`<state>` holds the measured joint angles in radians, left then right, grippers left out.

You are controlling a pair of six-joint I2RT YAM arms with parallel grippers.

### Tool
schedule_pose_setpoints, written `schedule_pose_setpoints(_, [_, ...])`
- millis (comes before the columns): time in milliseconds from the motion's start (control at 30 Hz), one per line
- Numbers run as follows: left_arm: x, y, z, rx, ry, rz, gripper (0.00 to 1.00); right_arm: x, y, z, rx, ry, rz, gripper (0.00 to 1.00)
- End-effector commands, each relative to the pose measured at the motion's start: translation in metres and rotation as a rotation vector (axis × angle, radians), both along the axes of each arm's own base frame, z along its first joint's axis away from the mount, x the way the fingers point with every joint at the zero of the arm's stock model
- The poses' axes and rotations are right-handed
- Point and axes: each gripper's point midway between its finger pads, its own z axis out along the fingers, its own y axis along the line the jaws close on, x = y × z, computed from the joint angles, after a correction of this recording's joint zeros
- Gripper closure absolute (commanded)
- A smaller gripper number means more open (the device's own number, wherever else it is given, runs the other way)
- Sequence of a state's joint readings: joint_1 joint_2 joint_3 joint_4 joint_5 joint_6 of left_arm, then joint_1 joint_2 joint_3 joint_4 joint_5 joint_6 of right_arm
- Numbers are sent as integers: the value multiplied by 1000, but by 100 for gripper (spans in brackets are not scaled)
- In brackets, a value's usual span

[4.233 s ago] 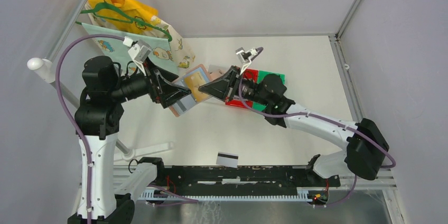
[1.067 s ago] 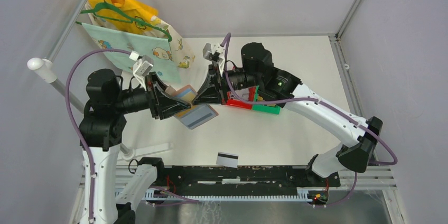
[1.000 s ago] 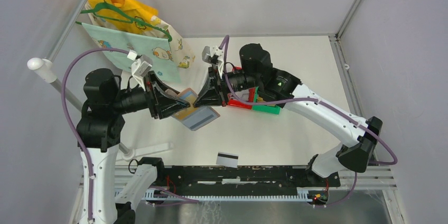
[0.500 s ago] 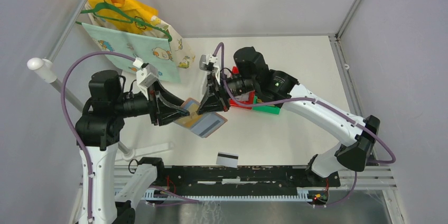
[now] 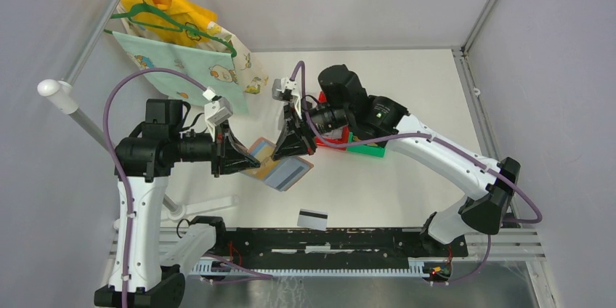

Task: Take the credit cards out of the card holder
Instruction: Remove the credit card from the card holder.

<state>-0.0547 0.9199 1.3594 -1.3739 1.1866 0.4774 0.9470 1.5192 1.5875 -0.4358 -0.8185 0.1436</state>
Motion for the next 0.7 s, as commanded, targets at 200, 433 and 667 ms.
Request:
schedule_pose_setpoints(200, [-15, -9, 24, -99, -65, -91, 98, -4, 1, 60, 203, -100, 28, 81])
schedule_pose_setpoints(433, [27, -12, 42, -174, -43, 96, 98, 22, -18, 87, 322, -67, -144, 41])
schedule_pose_setpoints(667, [64, -3, 63, -212, -64, 321, 98, 50, -72, 109, 547, 4, -425, 30])
